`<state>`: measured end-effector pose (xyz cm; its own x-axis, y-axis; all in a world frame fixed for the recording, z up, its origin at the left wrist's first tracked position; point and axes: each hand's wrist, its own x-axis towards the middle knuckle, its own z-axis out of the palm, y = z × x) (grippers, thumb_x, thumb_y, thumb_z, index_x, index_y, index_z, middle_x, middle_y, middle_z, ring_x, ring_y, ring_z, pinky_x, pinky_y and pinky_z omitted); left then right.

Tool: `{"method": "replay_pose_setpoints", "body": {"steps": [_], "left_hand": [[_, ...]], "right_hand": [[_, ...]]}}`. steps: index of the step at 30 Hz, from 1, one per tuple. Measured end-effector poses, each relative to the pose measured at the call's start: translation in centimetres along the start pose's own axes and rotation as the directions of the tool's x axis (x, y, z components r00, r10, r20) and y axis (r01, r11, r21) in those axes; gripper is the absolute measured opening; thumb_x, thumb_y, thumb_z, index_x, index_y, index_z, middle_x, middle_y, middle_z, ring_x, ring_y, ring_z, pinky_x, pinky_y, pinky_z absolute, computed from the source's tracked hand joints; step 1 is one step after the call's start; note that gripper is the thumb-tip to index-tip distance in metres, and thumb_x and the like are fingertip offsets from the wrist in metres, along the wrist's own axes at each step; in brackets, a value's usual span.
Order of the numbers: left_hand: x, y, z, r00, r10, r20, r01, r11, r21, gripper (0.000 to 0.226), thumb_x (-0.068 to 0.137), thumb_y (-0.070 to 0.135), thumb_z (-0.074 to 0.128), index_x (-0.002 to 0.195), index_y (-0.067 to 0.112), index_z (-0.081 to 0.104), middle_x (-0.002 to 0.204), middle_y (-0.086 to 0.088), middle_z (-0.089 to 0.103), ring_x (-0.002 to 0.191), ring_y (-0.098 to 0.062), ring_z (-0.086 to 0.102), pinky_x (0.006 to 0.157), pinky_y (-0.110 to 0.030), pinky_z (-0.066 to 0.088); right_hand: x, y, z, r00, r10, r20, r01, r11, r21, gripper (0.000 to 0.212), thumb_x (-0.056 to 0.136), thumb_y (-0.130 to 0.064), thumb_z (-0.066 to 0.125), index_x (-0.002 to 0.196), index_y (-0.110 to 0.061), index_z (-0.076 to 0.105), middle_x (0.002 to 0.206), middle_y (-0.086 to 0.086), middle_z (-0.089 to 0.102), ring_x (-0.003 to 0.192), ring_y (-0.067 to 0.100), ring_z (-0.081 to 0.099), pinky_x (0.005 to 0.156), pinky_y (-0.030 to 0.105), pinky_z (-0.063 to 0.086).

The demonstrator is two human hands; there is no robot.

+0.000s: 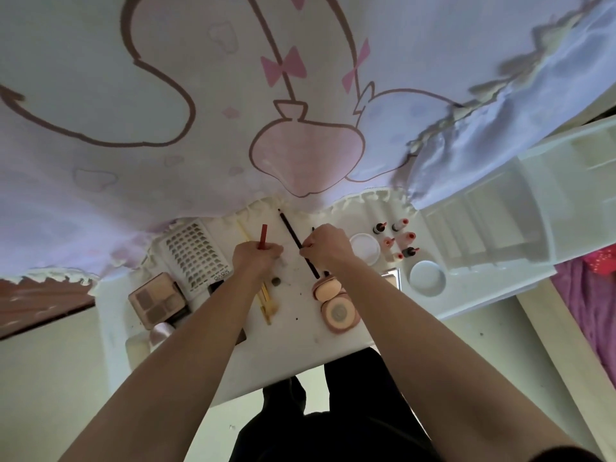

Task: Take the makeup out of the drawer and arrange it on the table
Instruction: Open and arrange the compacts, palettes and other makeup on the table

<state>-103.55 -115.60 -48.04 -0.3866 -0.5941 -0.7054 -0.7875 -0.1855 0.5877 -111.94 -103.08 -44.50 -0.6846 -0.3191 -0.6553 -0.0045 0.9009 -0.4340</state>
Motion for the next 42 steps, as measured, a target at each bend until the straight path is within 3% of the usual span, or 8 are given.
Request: {"method": "replay_pose_setpoints", "body": {"steps": [5, 12, 20, 23, 25, 28, 36, 42], "left_hand": [[-0.1, 0.1, -0.1, 0.999, 0.03, 0.01, -0.031, 0.998, 0.046, 0.013, 0.08, 0.026, 0.08, 0.073, 0.023, 0.069, 0.081, 0.001, 0.067, 0.078, -0.018, 0.064, 0.074, -0.032, 0.057], [-0.8, 0.6, 1.8, 0.995, 0.067, 0.074, -0.077, 0.987, 0.139, 0.013, 0.081, 0.028, 0.077, 0.084, 0.015, 0.076, 0.084, -0.004, 0.071, 0.067, -0.024, 0.067, 0.054, -0.033, 0.057], [-1.9, 1.4, 3.5, 0.991, 0.108, 0.082, -0.124, 0.963, 0.241, 0.022, 0.082, 0.036, 0.074, 0.079, 0.015, 0.071, 0.074, -0.003, 0.065, 0.067, -0.023, 0.061, 0.066, -0.038, 0.056], [-3.2, 1.5, 2.7, 0.994, 0.085, 0.071, -0.095, 0.985, 0.141, 0.032, 0.091, 0.042, 0.063, 0.09, 0.01, 0.069, 0.082, -0.005, 0.066, 0.063, -0.018, 0.055, 0.057, -0.029, 0.047], [-4.3, 1.9, 1.5, 0.99, 0.006, 0.143, 0.019, 0.985, -0.169, 0.033, 0.098, 0.038, 0.053, 0.098, 0.007, 0.065, 0.088, -0.007, 0.067, 0.059, -0.015, 0.05, 0.05, -0.027, 0.041], [-6.2, 2.7, -1.3, 0.956, 0.008, 0.293, 0.147, 0.852, -0.503, 0.033, 0.103, 0.037, 0.046, 0.106, 0.01, 0.065, 0.09, -0.006, 0.067, 0.069, -0.015, 0.054, 0.062, -0.028, 0.043], [-10.7, 2.2, -6.2, 0.93, 0.168, 0.326, 0.051, 0.821, -0.569, 0.037, 0.101, 0.05, 0.042, 0.108, 0.028, 0.07, 0.111, 0.001, 0.065, 0.101, -0.017, 0.053, 0.096, -0.04, 0.041], [-12.3, 1.1, -6.5, 0.934, 0.235, 0.268, -0.076, 0.866, -0.494, 0.036, 0.1, 0.049, 0.045, 0.113, 0.028, 0.071, 0.106, -0.001, 0.061, 0.095, -0.016, 0.053, 0.083, -0.036, 0.042]], "right_hand": [[0.0, 0.0, 0.0, 0.998, 0.057, 0.01, -0.055, 0.988, -0.142, 0.019, 0.081, 0.0, 0.06, 0.066, -0.007, 0.051, 0.072, 0.007, 0.057, 0.069, 0.024, 0.056, 0.046, 0.026, 0.04], [-0.1, 0.9, -0.5, 0.994, 0.11, -0.017, -0.111, 0.979, -0.174, 0.022, 0.078, 0.006, 0.058, 0.066, -0.01, 0.048, 0.07, 0.005, 0.052, 0.065, 0.022, 0.054, 0.057, 0.03, 0.045], [-1.4, 2.6, -1.9, 0.986, 0.112, -0.121, -0.128, 0.983, -0.128, 0.017, 0.091, -0.01, 0.057, 0.075, -0.008, 0.055, 0.07, 0.002, 0.053, 0.074, 0.021, 0.054, 0.046, 0.022, 0.028], [-2.6, 3.1, -2.4, 0.987, 0.055, -0.152, -0.069, 0.993, -0.092, 0.023, 0.092, -0.02, 0.054, 0.098, -0.011, 0.075, 0.092, 0.002, 0.072, 0.084, 0.022, 0.065, 0.063, 0.023, 0.048], [-4.0, 3.1, -2.3, 0.98, 0.036, -0.195, -0.03, 0.999, 0.037, 0.028, 0.093, -0.026, 0.052, 0.103, -0.018, 0.077, 0.103, 0.0, 0.074, 0.096, 0.022, 0.067, 0.086, 0.031, 0.053], [-6.7, 2.9, -1.5, 0.973, 0.033, -0.23, 0.065, 0.912, 0.406, 0.025, 0.094, -0.029, 0.055, 0.093, -0.013, 0.075, 0.09, 0.004, 0.075, 0.086, 0.024, 0.069, 0.085, 0.036, 0.055], [-14.9, 0.9, 2.5, 0.982, -0.091, 0.165, -0.091, 0.538, 0.838, 0.04, 0.101, -0.045, 0.052, 0.104, -0.012, 0.075, 0.09, 0.005, 0.075, 0.076, 0.016, 0.067, 0.068, 0.026, 0.048], [-17.3, 0.3, 3.4, 0.986, -0.161, 0.051, 0.029, 0.459, 0.888, 0.025, 0.098, -0.025, 0.064, 0.108, -0.004, 0.074, 0.077, 0.001, 0.066, 0.067, 0.007, 0.058, 0.063, 0.019, 0.048]]}}
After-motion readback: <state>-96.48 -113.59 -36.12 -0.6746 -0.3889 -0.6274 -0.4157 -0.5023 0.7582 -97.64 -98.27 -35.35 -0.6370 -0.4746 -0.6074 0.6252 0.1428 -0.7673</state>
